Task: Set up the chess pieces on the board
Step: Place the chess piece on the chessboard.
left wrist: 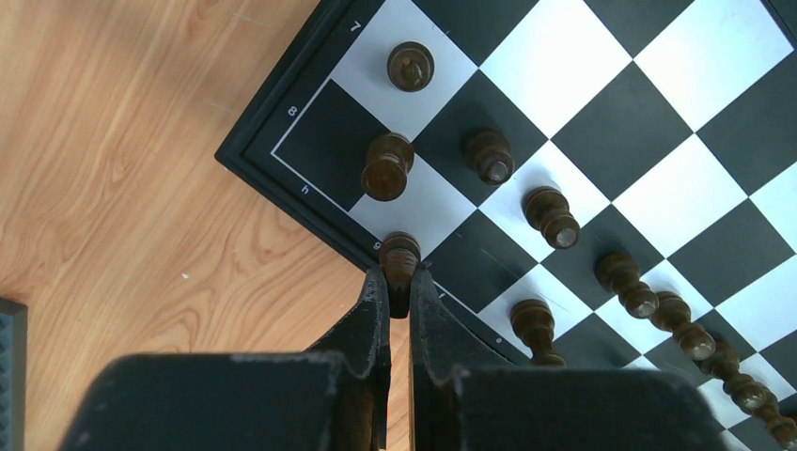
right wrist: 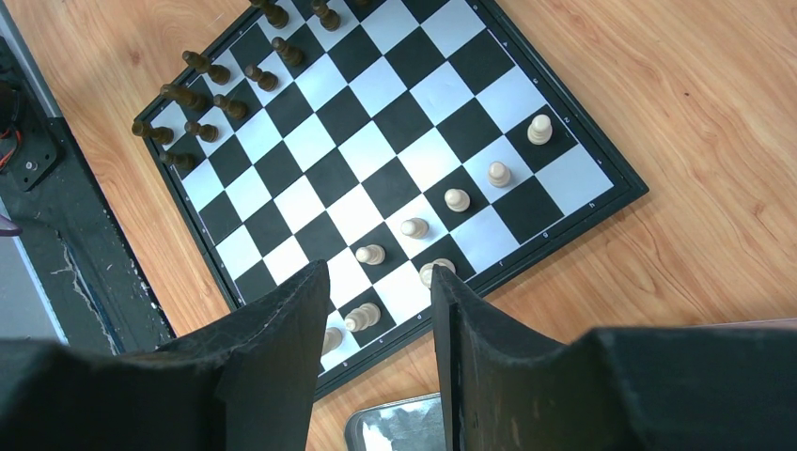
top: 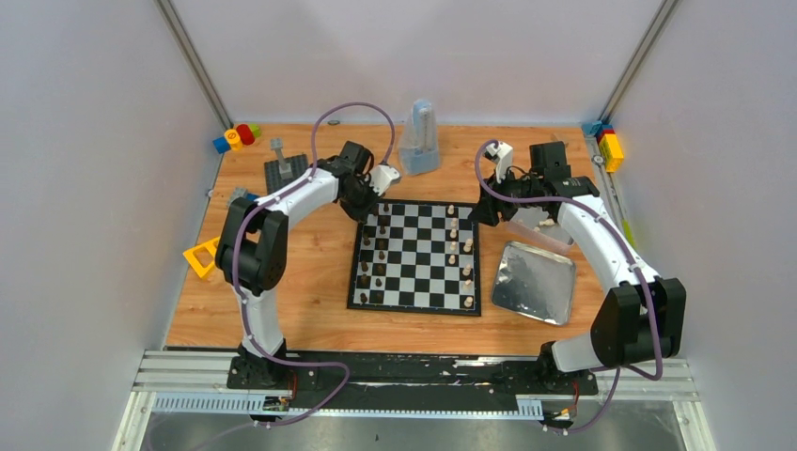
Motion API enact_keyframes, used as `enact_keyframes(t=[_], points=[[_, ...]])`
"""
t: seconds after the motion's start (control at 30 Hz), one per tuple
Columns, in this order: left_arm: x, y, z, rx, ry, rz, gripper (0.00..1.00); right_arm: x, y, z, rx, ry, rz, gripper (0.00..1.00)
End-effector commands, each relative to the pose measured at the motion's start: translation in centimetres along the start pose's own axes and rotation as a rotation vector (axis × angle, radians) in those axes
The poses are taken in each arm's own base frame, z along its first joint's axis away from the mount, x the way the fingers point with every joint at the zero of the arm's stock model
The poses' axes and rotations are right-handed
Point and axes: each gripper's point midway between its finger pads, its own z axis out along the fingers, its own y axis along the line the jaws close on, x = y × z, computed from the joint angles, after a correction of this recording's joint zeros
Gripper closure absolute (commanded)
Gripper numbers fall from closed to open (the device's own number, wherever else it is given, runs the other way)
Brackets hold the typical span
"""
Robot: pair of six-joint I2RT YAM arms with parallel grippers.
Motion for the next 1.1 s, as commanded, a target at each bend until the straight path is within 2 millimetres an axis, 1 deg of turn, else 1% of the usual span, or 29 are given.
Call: enact_keyframes(t=[0.0,0.27,0.63,0.83,0.97,1.03,1.07], points=[[-2.7,0.9,-0.2,-0.017,-0.079,-0.020,0.98,-0.4,0.0,0.3,-0.025,-0.024,-0.022,0.55],[-3.1,0.6,0.1,0.010,-0.091,-0.023,0.98,-0.3,-0.1,0.4,-0.025,-0.017,-0.016,0.55],[-2.7,-0.5,0.0,0.059,-0.081,-0.028,0.98,-0.1,-0.2,0.5,-0.026,-0.010,-0.010,0.55],[-2.4,-0.3,0.2,0.052,-0.069,-0.023,0.96,-0.1,-0.2,0.6,-0.028,-0.009,-0.008,0.55],[-2.2,-0.2,0.3,0.046,-0.060,-0.020,0.91,-0.1,-0.2,0.6,-0.028,-0.010,-0.008,0.55],[-2.2,-0.2,0.4,0.045,-0.058,-0.020,0.83,-0.1,-0.2,0.6,-0.029,-0.008,-0.008,0.55],[-2.2,-0.2,0.4,0.043,-0.058,-0.018,0.81,0.0,-0.3,0.6,-0.027,-0.008,-0.006,0.55]])
